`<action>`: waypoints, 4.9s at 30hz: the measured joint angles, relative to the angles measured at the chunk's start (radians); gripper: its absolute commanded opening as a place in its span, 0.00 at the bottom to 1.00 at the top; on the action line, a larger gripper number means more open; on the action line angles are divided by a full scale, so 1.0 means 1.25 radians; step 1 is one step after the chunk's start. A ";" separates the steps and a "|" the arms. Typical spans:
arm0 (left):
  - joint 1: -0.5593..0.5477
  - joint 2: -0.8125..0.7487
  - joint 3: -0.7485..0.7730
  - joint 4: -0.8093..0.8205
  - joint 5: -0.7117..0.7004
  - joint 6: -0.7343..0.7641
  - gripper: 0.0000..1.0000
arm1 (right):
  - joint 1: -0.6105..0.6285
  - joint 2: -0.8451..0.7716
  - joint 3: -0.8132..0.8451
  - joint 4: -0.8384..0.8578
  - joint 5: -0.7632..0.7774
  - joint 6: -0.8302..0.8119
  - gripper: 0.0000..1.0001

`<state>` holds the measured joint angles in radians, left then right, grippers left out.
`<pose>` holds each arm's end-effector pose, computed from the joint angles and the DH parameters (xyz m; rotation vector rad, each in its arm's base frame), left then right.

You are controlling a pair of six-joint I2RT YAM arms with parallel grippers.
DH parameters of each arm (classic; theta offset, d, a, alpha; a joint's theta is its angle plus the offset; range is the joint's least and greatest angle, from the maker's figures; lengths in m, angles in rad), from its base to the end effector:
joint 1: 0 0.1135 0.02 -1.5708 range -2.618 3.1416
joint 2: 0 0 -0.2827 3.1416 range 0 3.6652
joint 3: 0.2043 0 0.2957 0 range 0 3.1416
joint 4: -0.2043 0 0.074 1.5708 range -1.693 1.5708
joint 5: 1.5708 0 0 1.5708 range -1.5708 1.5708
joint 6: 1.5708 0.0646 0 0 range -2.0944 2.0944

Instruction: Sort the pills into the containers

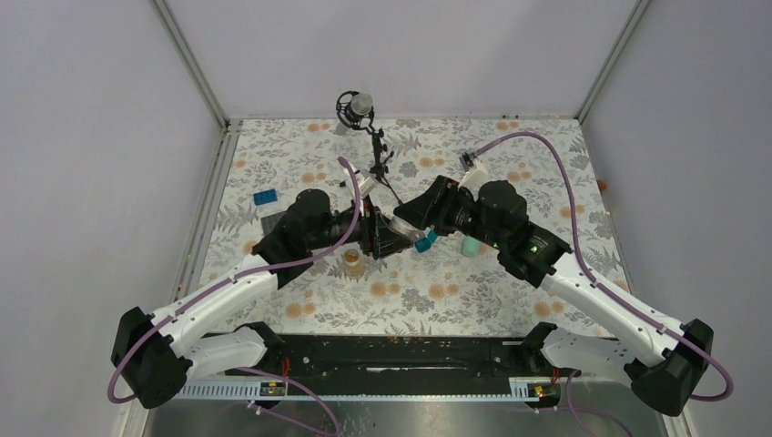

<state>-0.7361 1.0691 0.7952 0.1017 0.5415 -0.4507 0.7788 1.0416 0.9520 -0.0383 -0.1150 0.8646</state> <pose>0.2048 -0.2304 0.3186 0.6965 1.7848 -1.3068 0.2141 0.2217 0.3737 -0.0145 1.8835 1.2855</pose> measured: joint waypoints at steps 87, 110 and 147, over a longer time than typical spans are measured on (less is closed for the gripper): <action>0.053 0.061 0.097 -0.085 0.211 0.155 0.00 | -0.099 0.082 0.211 -0.239 -0.372 -0.438 0.78; 0.054 0.071 0.097 -0.092 0.135 0.148 0.00 | -0.100 0.061 0.116 -0.146 -0.228 -0.161 0.00; 0.053 0.048 0.075 -0.052 0.172 0.160 0.00 | -0.061 0.009 0.061 -0.067 -0.183 -0.190 0.00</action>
<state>-0.6701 1.1286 0.8890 0.0364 0.7570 -0.2508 0.7025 1.0531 1.0279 -0.1226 -0.3435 0.6273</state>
